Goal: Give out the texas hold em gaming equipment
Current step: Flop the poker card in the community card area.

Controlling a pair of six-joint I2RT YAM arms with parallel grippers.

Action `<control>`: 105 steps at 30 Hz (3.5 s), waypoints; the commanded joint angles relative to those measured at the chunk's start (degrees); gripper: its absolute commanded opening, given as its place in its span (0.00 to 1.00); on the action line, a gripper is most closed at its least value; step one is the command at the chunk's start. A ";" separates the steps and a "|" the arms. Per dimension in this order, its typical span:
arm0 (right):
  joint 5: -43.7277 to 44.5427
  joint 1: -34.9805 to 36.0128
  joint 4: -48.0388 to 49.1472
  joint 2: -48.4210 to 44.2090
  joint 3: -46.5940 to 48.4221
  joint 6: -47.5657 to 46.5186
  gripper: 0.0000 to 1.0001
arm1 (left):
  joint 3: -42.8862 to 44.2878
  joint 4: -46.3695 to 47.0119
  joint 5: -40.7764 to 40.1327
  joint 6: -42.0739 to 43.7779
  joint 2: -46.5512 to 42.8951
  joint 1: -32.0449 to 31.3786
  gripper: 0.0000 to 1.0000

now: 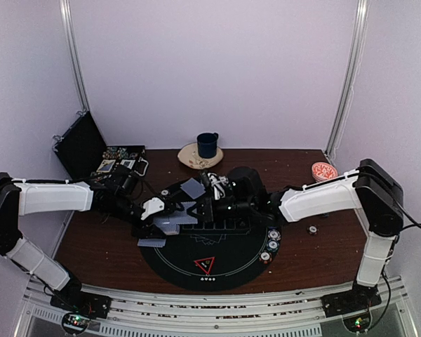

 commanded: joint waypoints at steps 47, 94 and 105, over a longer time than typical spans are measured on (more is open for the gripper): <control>37.44 7.48 -34.36 26.89 35.71 -26.28 0.18 | 0.50 0.95 -0.10 -0.51 -1.80 -0.16 0.06; 32.97 7.77 -22.22 31.34 40.24 -30.62 0.17 | 0.65 0.61 0.86 -0.39 -2.82 0.49 0.06; 31.22 7.93 -23.80 32.56 40.39 -30.43 0.21 | 0.82 0.49 0.98 -0.34 -2.60 0.56 0.06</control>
